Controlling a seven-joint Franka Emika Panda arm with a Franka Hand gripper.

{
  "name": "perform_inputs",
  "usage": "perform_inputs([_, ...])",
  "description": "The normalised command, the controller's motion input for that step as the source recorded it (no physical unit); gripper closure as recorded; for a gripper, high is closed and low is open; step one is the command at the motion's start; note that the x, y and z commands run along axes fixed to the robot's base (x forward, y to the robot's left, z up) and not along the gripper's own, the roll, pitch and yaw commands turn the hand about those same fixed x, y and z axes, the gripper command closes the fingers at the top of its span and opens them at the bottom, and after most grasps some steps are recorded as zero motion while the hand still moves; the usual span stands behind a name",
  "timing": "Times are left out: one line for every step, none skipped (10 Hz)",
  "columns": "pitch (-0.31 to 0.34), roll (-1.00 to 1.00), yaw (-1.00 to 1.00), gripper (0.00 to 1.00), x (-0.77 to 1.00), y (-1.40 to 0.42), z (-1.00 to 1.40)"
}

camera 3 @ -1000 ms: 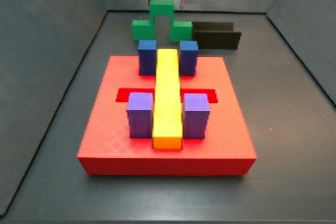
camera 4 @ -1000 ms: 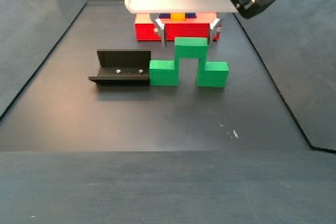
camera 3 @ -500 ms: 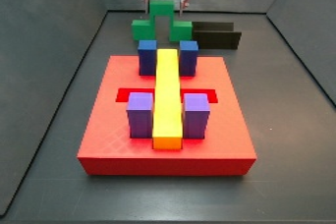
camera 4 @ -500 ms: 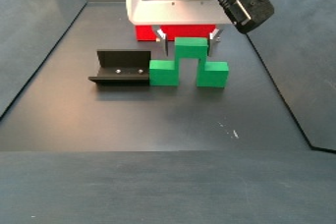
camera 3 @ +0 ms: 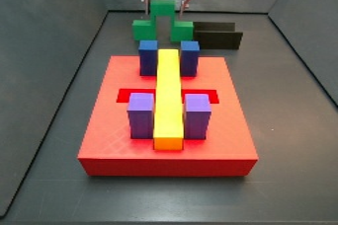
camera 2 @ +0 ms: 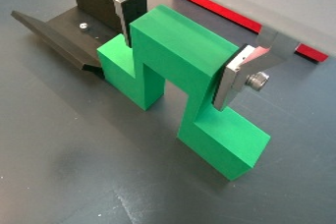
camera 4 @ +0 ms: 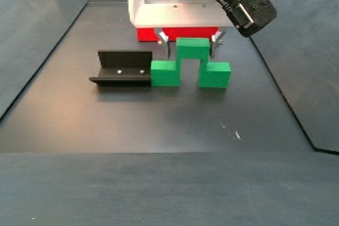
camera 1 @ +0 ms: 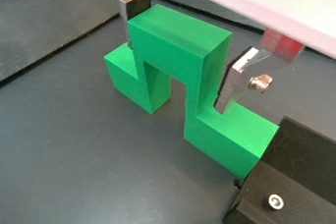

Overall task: Pick up the green object. Move up. Move to above the board. Insert the green object.
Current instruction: Pick up the green object.

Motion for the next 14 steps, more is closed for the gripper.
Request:
perform_inputs([0.0, 0.0, 0.0, 0.0, 0.0, 0.0, 0.0])
perform_inputs([0.0, 0.0, 0.0, 1.0, 0.0, 0.0, 0.0])
perform_inputs([0.0, 0.0, 0.0, 1.0, 0.0, 0.0, 0.0])
perform_inputs([0.0, 0.0, 0.0, 1.0, 0.0, 0.0, 0.0])
perform_inputs([0.0, 0.0, 0.0, 1.0, 0.0, 0.0, 0.0])
perform_inputs([0.0, 0.0, 0.0, 1.0, 0.0, 0.0, 0.0])
perform_inputs([0.0, 0.0, 0.0, 1.0, 0.0, 0.0, 0.0])
perform_inputs([0.0, 0.0, 0.0, 1.0, 0.0, 0.0, 0.0])
perform_inputs([0.0, 0.0, 0.0, 1.0, 0.0, 0.0, 0.0])
perform_inputs([0.0, 0.0, 0.0, 1.0, 0.0, 0.0, 0.0])
perform_inputs([0.0, 0.0, 0.0, 1.0, 0.0, 0.0, 0.0])
perform_inputs([0.0, 0.0, 0.0, 1.0, 0.0, 0.0, 0.0])
perform_inputs([0.0, 0.0, 0.0, 1.0, 0.0, 0.0, 0.0])
perform_inputs([0.0, 0.0, 0.0, 1.0, 0.0, 0.0, 0.0])
